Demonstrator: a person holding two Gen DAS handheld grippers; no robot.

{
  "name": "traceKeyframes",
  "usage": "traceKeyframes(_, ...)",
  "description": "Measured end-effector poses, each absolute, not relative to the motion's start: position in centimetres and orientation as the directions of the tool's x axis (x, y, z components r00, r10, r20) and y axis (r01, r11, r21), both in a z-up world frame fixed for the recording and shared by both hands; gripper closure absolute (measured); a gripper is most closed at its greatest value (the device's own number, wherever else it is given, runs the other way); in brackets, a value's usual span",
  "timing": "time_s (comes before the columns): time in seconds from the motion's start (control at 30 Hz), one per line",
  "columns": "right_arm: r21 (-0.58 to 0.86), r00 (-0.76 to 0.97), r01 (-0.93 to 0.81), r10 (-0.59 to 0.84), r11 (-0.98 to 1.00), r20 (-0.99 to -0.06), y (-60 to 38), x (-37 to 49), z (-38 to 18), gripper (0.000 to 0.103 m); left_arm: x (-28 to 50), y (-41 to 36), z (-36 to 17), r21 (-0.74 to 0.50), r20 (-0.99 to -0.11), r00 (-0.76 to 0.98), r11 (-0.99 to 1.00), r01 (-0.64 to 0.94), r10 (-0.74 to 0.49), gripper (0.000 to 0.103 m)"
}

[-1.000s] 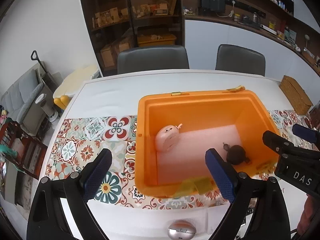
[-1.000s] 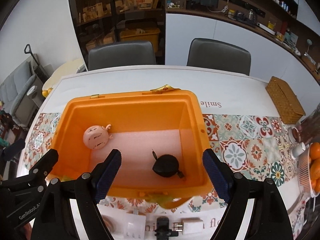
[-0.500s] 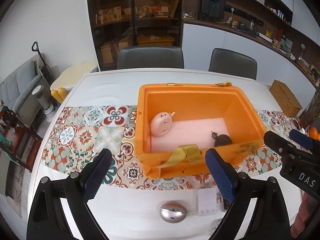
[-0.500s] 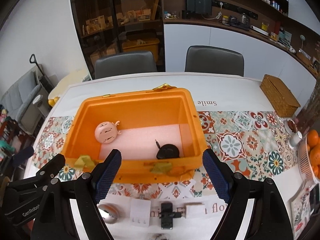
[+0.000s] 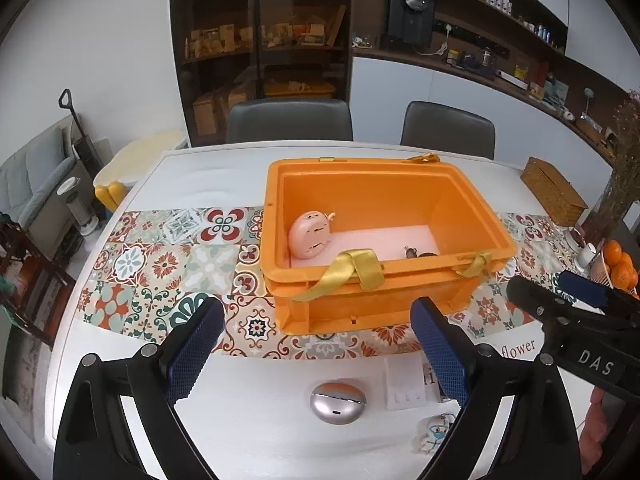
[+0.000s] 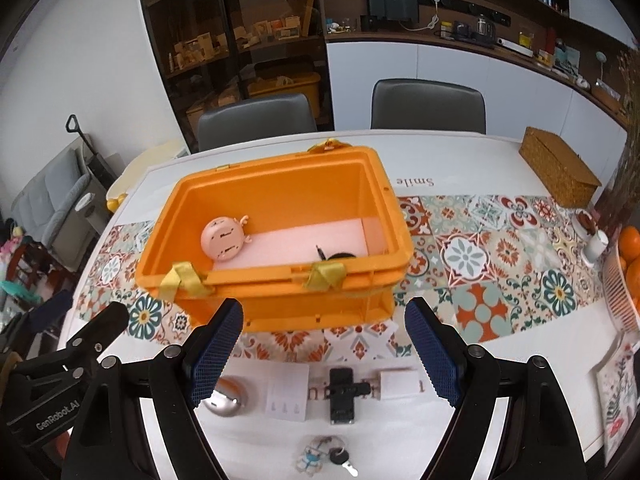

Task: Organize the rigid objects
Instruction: 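Withdraw both tools from the crate back toward the remaining table items, then grasp the silver egg-shaped object with left tool while right tool grasps the black bike light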

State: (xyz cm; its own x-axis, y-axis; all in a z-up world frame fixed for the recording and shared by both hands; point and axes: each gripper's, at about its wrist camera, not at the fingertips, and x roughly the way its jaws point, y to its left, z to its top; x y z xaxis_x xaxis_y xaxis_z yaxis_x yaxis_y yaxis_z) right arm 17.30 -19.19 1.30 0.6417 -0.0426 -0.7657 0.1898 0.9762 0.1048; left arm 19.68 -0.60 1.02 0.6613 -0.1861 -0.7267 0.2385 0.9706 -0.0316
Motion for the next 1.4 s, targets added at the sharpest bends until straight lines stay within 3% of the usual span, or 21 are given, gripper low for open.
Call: traceKeyframes(1.4, 0.143, 0.443, 0.239, 0.023, 0.961, -0.896, -19.8, 15.1, -9.4, 0.028, 17.7, -0.7, -8.7, -0.077, -0.84, 0.503, 0.962, 0.264, -0.205, 0.008)
